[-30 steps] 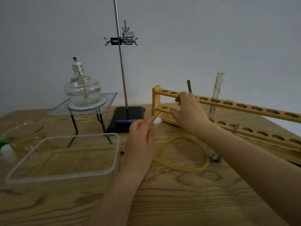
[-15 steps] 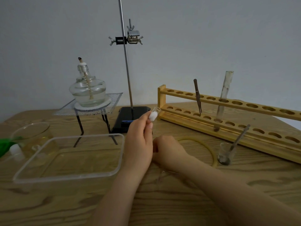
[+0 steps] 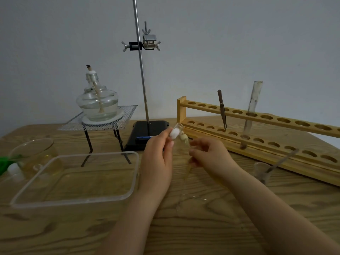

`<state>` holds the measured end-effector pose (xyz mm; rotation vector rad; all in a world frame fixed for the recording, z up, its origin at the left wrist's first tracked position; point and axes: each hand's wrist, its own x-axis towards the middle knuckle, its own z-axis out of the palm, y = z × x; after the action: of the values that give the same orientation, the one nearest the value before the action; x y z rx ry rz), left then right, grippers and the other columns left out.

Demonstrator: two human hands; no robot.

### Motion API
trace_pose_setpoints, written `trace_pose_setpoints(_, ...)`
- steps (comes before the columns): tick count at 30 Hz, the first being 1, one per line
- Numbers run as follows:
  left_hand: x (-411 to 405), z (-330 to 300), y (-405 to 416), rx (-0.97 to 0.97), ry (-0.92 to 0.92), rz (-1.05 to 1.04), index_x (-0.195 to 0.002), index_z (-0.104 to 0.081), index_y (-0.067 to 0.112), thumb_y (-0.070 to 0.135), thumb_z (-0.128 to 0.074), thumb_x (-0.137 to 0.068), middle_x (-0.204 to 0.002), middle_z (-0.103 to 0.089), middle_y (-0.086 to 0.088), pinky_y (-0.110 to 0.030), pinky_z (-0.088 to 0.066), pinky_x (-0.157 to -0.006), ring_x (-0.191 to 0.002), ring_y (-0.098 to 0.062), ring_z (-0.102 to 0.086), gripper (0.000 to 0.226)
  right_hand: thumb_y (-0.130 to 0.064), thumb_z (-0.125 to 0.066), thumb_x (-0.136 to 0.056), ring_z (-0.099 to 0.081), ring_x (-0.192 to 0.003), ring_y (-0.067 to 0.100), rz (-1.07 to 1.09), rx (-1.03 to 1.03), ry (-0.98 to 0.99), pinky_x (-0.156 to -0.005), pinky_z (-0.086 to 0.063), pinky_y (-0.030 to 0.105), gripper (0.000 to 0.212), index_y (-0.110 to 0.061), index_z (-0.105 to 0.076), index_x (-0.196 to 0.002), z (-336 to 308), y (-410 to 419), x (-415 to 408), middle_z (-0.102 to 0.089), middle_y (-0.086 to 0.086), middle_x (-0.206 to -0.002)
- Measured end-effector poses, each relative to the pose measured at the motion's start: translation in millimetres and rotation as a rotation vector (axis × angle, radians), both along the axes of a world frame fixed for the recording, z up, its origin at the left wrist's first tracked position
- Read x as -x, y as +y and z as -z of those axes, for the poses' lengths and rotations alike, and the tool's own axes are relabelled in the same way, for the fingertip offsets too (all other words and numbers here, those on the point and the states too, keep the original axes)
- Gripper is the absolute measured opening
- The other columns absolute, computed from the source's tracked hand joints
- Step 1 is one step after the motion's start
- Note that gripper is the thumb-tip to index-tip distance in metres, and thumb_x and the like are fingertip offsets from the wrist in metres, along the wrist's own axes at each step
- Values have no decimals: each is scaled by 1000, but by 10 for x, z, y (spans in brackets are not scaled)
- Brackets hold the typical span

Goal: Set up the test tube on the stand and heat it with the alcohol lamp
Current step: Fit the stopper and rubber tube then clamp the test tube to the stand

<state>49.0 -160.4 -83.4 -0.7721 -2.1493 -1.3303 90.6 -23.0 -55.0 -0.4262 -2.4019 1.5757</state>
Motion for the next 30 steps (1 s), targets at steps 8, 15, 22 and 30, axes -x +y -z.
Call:
trace_pose_setpoints(8, -15, 91, 94, 113, 26, 14, -130, -50, 29, 27, -45, -97, -108, -49, 19, -2, -34, -79, -99, 12, -44, 34, -3, -57, -89, -63, -70, 9, -44, -28, 29, -61, -49, 20, 30, -15, -64, -115, -81, 297, -111, -67, 2, -87)
trace_pose_setpoints(15, 26, 196, 177, 222, 46, 0, -129, -50, 31, 27, -47, -96, -112, -48, 19, -6, -33, -80, -100, 8, -42, 34, -15, -66, -86, -57, -63, 9, -46, -62, 45, -59, -46, 18, 19, -16, -70, -103, 17, 392, -113, -66, 1, -75)
trace_pose_setpoints(22, 36, 218, 195, 238, 74, -16, -127, -52, 28, 26, -47, -93, -113, -40, 18, -5, -31, -76, -98, 8, -38, 34, -17, -64, -87, -63, -73, 3, -49, -219, 23, -65, -52, 18, 22, -24, -66, -107, 227, 250, 0, -66, -10, -88)
trace_pose_setpoints(30, 67, 249, 189, 267, 41, -61, -126, -52, 29, 25, -46, -94, -112, -40, 18, -9, -30, -79, -101, 4, -38, 33, -12, -62, -88, -63, -83, 7, 25, -207, 30, -71, -50, 20, 20, -25, -67, -102, 170, 390, -12, -66, -8, -90)
